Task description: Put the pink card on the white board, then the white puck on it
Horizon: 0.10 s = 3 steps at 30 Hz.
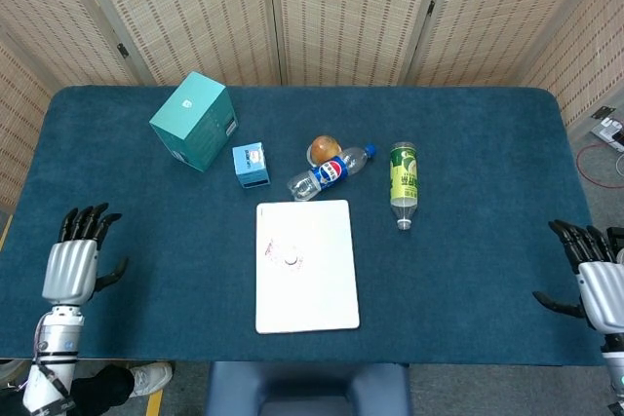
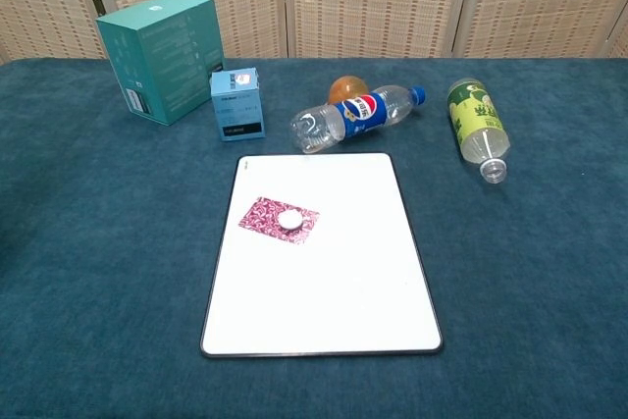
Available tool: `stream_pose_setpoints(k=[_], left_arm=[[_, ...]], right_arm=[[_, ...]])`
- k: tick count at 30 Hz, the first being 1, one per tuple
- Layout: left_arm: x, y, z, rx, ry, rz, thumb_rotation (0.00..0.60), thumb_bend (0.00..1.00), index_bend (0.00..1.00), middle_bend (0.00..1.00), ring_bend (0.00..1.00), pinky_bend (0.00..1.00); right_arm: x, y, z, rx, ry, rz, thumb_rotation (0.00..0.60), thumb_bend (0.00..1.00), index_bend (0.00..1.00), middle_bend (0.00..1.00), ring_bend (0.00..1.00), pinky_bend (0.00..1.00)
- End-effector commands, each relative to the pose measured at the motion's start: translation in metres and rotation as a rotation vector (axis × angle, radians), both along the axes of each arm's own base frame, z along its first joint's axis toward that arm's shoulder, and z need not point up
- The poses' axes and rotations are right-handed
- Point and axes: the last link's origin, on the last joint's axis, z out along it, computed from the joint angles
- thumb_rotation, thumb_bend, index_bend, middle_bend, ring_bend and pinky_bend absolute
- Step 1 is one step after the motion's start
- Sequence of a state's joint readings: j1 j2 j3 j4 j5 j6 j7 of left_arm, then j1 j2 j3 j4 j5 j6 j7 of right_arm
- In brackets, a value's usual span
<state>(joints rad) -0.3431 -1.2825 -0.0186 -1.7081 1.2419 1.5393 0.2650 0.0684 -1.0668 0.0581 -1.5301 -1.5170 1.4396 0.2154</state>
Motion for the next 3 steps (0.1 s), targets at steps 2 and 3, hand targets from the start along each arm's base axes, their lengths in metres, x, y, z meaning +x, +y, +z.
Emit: stream_pose_setpoints(k=[2, 3], left_arm=[[-0.0092, -0.0187, 0.0062, 0.013, 0.017, 0.006, 0.600, 0.40, 0.23, 0.14, 0.11, 0.00], [-0.0096, -0.0218, 0.0067, 0.012, 0.022, 0.003, 0.600, 0.40, 0.23, 0.14, 0.11, 0.00]], right_arm=[[0.0008, 0.0009, -0.0028, -0.001, 0.007, 0.001, 0.600, 0.02, 0.08, 0.13, 0.09, 0.00], [0.0014, 0.0012, -0.0036, -0.004, 0.008, 0.004, 0.600, 0.02, 0.08, 0.13, 0.09, 0.00]])
